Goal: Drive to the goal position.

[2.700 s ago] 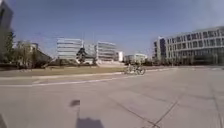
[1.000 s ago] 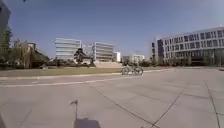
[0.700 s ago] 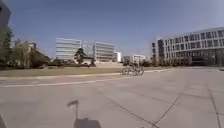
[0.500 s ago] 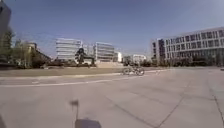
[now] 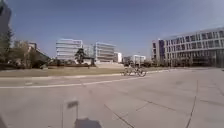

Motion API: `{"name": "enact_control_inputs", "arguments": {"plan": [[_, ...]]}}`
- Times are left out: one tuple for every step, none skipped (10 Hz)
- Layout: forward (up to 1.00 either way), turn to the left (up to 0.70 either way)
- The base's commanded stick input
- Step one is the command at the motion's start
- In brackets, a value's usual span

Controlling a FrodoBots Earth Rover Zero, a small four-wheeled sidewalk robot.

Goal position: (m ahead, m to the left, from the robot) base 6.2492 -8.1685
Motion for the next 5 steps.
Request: {"name": "enact_control_inputs", "arguments": {"plan": [[0.23, 0.00], [0.13, 0.00], [0.09, 0.00], [0.06, 0.00], [0.07, 0.00]]}}
